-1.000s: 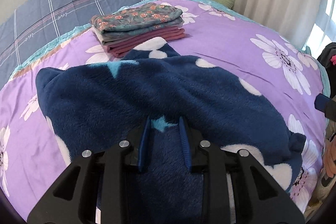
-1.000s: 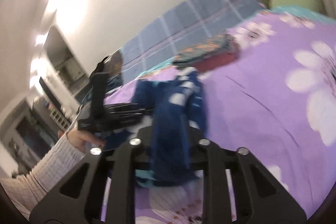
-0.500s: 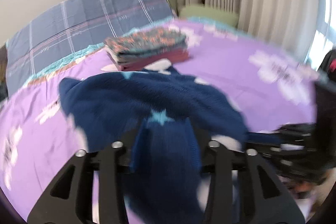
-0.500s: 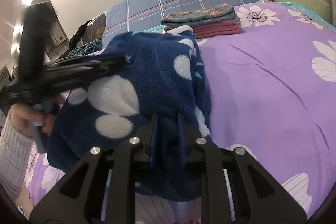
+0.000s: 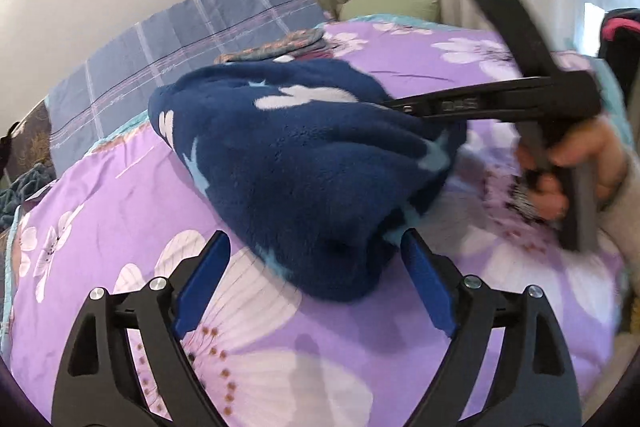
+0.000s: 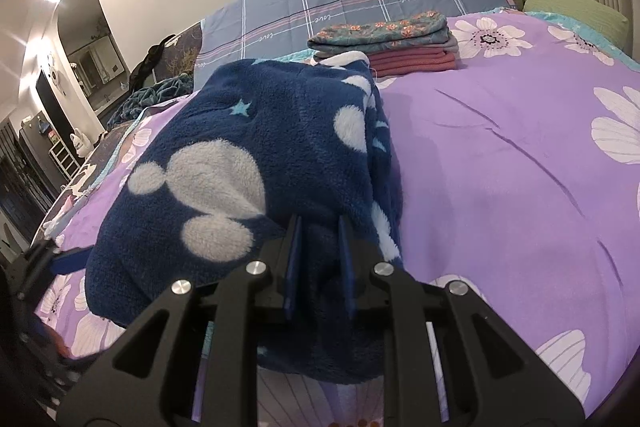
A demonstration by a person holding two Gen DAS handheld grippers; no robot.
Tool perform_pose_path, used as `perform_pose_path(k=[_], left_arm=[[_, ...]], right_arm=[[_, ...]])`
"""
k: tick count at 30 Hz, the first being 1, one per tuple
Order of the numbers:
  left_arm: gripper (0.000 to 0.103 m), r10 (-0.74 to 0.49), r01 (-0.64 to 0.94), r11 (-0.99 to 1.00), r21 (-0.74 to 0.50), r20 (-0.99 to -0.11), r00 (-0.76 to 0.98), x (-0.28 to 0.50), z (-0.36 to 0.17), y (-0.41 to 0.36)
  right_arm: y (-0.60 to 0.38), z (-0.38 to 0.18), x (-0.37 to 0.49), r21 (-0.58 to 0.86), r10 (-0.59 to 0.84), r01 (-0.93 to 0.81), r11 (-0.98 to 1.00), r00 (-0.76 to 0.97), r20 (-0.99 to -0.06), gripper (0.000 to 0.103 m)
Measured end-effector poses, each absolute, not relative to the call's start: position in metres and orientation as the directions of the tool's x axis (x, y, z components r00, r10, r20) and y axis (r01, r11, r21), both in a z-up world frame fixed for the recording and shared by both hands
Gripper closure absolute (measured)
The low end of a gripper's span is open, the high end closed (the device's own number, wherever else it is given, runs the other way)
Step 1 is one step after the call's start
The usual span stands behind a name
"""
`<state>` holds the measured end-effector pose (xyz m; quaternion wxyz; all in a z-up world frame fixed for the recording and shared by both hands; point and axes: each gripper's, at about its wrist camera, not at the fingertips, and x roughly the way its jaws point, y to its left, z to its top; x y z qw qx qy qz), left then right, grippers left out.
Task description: Fold small clothes
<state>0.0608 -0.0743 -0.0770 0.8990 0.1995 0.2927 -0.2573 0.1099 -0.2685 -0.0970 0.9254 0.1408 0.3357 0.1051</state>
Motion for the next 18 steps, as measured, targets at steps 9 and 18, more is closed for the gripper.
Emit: perform_pose_path(k=[9, 18], left_arm=[[0.014, -0.028, 0.314, 0.856, 0.411, -0.569, 0.822, 0.084, -0.094, -0.067], [0.021, -0.08, 0.385, 0.834, 0.395, -0.604, 0.793, 0.071, -0.095, -0.056]], right_arm=[[-0.266, -0.098, 0.11, 0.291, 0.252, -0.086, 0.953, 0.759, -0.601, 0.085], [-0.269, -0.101, 0.112, 0.311, 0.275, -0.097, 0.945, 0.752, -0.599, 0.084]])
